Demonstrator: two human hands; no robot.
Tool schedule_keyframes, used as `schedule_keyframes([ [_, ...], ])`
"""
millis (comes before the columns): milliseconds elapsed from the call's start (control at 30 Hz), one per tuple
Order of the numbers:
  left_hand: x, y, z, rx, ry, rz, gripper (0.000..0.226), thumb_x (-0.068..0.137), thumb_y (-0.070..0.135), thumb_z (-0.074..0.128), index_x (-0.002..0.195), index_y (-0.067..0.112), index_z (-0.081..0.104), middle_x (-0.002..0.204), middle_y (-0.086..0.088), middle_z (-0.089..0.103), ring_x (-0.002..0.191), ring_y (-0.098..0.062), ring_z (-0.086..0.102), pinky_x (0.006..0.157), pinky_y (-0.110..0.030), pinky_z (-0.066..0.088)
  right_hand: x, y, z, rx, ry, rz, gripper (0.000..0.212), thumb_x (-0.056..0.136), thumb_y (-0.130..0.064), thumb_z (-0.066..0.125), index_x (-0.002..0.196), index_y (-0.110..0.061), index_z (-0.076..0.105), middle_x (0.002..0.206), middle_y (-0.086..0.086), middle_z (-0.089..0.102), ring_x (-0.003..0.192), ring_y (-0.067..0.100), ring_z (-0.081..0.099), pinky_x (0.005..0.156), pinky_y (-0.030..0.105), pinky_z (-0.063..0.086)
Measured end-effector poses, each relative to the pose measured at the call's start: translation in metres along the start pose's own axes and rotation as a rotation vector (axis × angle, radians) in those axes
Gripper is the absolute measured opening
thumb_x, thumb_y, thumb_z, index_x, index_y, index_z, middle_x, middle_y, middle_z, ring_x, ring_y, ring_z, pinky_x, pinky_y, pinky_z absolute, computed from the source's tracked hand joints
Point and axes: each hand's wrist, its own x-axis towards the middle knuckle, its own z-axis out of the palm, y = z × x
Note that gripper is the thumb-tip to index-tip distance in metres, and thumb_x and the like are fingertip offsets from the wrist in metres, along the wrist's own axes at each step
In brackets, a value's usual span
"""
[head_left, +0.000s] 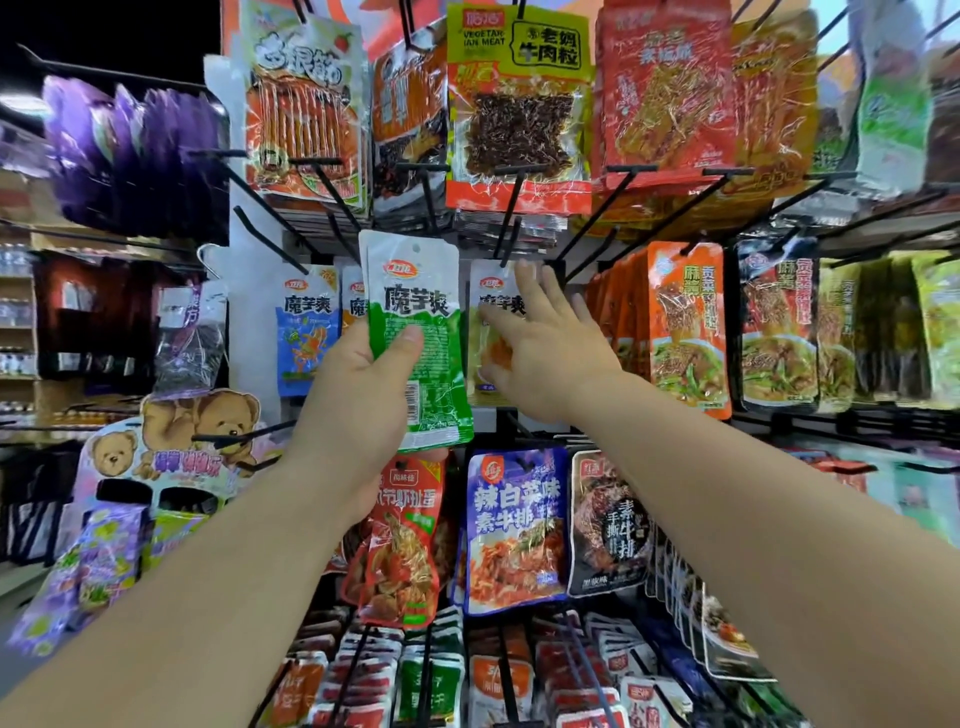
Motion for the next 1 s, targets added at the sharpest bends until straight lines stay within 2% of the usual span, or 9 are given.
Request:
schedule_keyframes([
  [100,0.006,-0.004,-0.007,-0.004,0.003,-0.053,0.042,0.107,0.037,0.056,0.146,0.024,0.048,0.142,0.000,0.061,0.114,-0.022,0.071,0.049,-0.032,0.059,0.014,0.002,0.007,-0.064,-0.049,0.018,0.079,0.102,-0.062,0.042,0.165,-0.035,0.003,0.170,0.007,-0.026,0.156,0.031,-0.025,0.127,0.057,-0.005],
  [233,0.005,0.000,-0.009,-0.038,0.009,-0.060,0.014,0.108,0.031,0.055,0.112,0.042,0.062,0.111,0.011,0.074,0.110,-0.027,0.071,0.065,-0.047,0.065,0.032,0.001,0.016,-0.089,-0.115,0.052,0.086,0.099,-0.067,0.043,0.166,-0.032,0.001,0.170,0.005,-0.024,0.156,0.031,-0.023,0.126,0.060,-0.005],
  [300,0.005,0.003,-0.009,-0.044,0.011,-0.047,0.012,0.109,0.030,0.053,0.106,0.036,0.063,0.101,0.006,0.078,0.084,-0.023,0.077,0.051,-0.039,0.061,0.041,0.001,0.020,-0.090,-0.162,0.067,0.087,0.099,-0.068,0.043,0.166,-0.031,0.000,0.171,0.005,-0.023,0.157,0.032,-0.021,0.125,0.063,-0.004],
  [567,0.007,-0.002,-0.006,-0.061,-0.014,0.001,0.060,0.104,0.040,0.061,0.158,0.030,0.037,0.156,0.007,0.048,0.116,-0.019,0.070,0.062,-0.041,0.064,0.052,-0.005,0.019,-0.019,-0.190,0.088,0.079,0.101,-0.064,0.044,0.165,-0.033,0.011,0.173,0.005,-0.009,0.159,0.034,-0.008,0.125,0.064,0.007],
  [633,0.004,0.003,-0.001,0.002,-0.004,0.055,0.077,0.091,0.052,0.069,0.158,0.030,0.038,0.159,0.003,0.049,0.137,-0.024,0.056,0.097,-0.054,0.057,0.044,-0.009,0.010,0.103,-0.062,0.079,0.061,0.104,-0.053,0.047,0.157,-0.024,0.038,0.168,0.013,0.024,0.155,0.036,0.020,0.120,0.055,0.030],
  [700,0.000,0.004,0.000,0.018,0.009,0.094,0.083,0.083,0.056,0.073,0.155,0.029,0.043,0.155,0.003,0.054,0.141,-0.024,0.053,0.112,-0.060,0.045,0.032,-0.014,-0.002,0.353,0.104,0.118,0.044,0.107,-0.043,0.045,0.126,-0.009,0.065,0.131,0.020,0.062,0.122,0.038,0.059,0.090,0.039,0.048],
  [767,-0.001,0.003,0.000,-0.003,0.015,0.091,0.065,0.090,0.048,0.074,0.147,0.027,0.051,0.146,0.004,0.062,0.136,-0.024,0.058,0.110,-0.063,0.046,0.014,-0.022,-0.017,0.772,0.178,0.159,0.060,0.106,-0.048,0.043,0.101,0.007,0.068,0.099,0.030,0.069,0.088,0.045,0.065,0.071,0.037,0.043],
  [867,-0.013,0.001,0.002,0.002,-0.023,0.118,0.048,0.094,0.041,0.075,0.137,0.026,0.059,0.136,0.007,0.069,0.129,-0.018,0.064,0.109,-0.057,0.049,-0.026,-0.035,-0.036,1.151,0.114,0.150,0.076,0.098,-0.063,0.054,0.102,0.013,0.062,0.085,0.028,0.067,0.071,0.037,0.065,0.069,0.047,0.056],
  [1000,-0.030,-0.005,0.010,0.020,-0.005,0.140,0.020,0.100,0.014,0.067,0.114,0.029,0.069,0.113,0.007,0.079,0.108,-0.015,0.074,0.098,-0.047,0.058,-0.062,-0.042,-0.041,1.166,0.175,0.141,0.035,0.089,-0.041,0.079,0.090,-0.006,0.073,0.081,0.011,0.074,0.072,0.025,0.072,0.065,0.055,0.062],
])
